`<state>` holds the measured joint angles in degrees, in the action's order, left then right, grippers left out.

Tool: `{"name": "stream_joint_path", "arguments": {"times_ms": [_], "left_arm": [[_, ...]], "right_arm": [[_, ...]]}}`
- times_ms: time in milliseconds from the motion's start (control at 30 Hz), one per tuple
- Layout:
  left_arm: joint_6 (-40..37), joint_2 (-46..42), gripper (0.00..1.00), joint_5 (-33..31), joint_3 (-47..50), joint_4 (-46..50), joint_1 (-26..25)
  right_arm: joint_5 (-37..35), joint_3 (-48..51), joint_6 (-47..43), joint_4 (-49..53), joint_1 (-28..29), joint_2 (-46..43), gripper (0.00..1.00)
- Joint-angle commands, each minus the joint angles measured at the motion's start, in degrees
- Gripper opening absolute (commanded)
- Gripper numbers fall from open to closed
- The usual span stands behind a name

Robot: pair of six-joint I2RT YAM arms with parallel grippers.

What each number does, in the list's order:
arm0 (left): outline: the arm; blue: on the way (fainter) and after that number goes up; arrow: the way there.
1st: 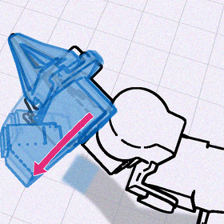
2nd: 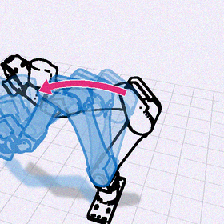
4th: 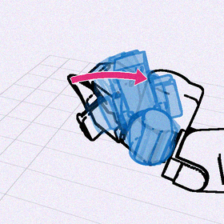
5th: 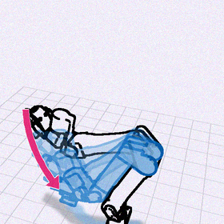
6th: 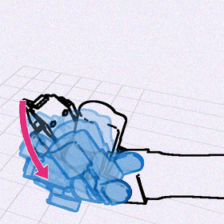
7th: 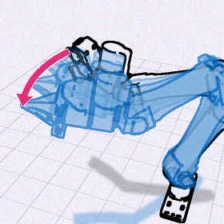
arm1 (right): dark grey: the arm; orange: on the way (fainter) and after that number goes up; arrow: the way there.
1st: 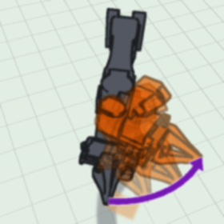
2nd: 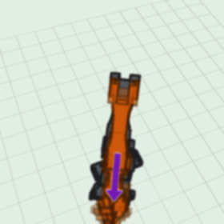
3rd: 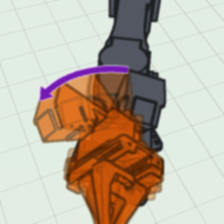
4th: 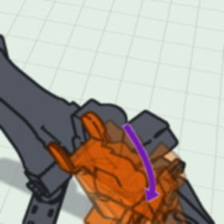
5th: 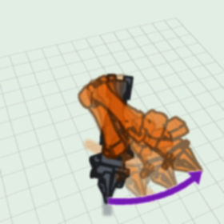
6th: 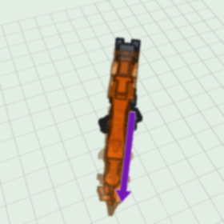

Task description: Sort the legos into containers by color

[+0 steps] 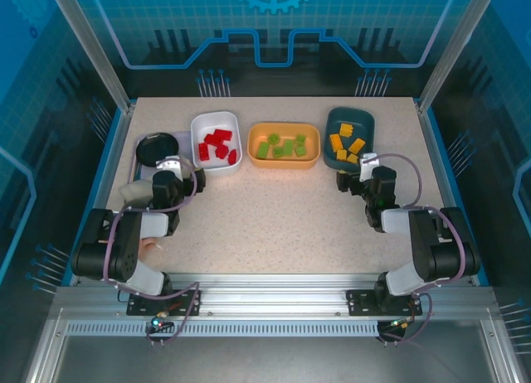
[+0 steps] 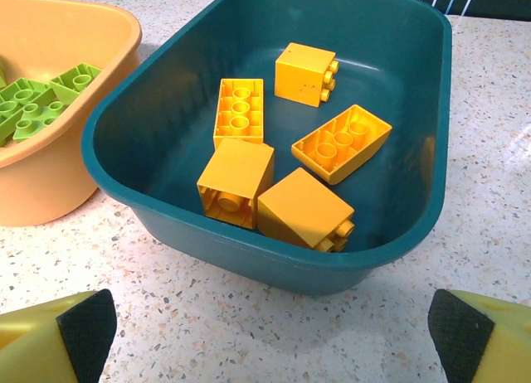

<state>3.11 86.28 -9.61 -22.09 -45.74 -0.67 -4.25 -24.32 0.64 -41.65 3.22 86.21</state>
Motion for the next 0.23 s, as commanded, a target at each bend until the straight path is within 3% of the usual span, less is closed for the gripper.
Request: {"name": "stream_joint_path", "arguments": {"times_ms": [0,200], "left_arm": [[-1.75,0.55,0.99,1.17,-1.46,0.29,-0.26],[-2.22,0.55,0.99,2.24,-1.67,0.74,-0.3]], "right_arm": [[0.05,-0.38,-0.92,-1.7,0.34,0.08,1.0],[0.22,-0.2,-0.89,-1.88,0.21,-0.04,1.0]]}}
